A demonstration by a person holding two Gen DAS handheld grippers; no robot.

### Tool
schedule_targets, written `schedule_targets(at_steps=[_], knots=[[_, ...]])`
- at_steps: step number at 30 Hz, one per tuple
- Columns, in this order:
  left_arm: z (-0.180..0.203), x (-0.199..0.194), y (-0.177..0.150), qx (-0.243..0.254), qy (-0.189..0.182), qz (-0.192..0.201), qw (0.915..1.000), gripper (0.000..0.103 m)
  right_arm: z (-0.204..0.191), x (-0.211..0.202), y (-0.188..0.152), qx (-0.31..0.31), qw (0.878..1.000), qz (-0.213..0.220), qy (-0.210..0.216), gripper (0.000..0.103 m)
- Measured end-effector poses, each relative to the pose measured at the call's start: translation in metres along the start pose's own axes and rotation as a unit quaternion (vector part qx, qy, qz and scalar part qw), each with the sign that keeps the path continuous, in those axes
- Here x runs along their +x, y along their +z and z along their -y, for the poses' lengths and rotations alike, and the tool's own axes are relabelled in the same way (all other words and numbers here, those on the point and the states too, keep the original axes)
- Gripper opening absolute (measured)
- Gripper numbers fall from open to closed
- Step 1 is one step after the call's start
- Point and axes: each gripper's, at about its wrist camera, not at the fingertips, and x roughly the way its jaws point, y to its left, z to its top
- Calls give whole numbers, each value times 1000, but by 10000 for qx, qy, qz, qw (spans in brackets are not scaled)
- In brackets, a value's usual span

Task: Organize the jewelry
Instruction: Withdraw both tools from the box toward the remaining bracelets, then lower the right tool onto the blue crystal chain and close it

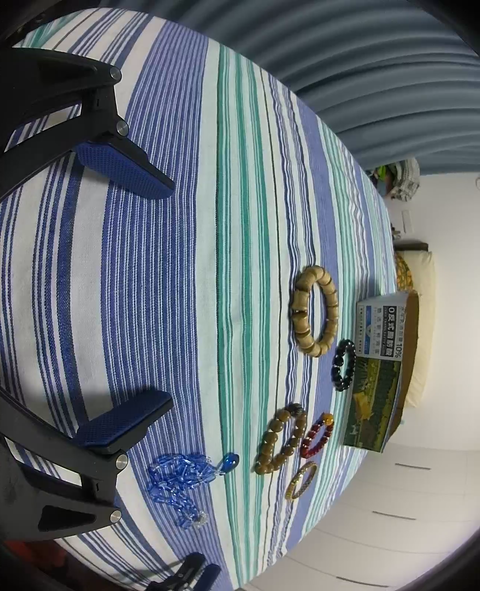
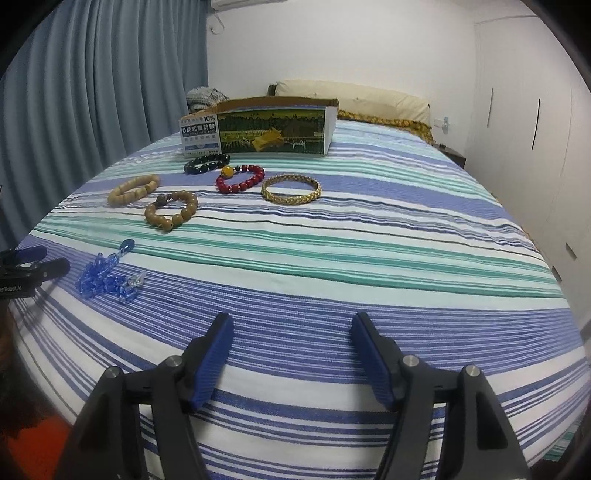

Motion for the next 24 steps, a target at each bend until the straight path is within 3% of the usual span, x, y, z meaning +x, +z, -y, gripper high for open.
schedule_targets(at_steps=[7, 11, 15, 20, 24], knots=[[0, 0, 0, 1, -6, -10, 10000, 103, -23, -14, 8, 49, 9948, 13, 1013, 68], [0, 0, 2, 11, -40, -35, 10000, 103, -56, -5, 9, -211, 9852, -338, 1665, 71], [-7, -3, 1, -154, -16, -72, 9999, 103, -92, 1, 11, -599, 9821, -279, 1766, 78], [-26, -8, -1, -536, 6, -6, 9986, 103, -130, 15, 24, -746, 9812, -276, 1759, 78], [-39, -11, -2, -826, 3, 72, 9966, 103, -161, 29, 37, -1084, 9835, -429, 1382, 78]])
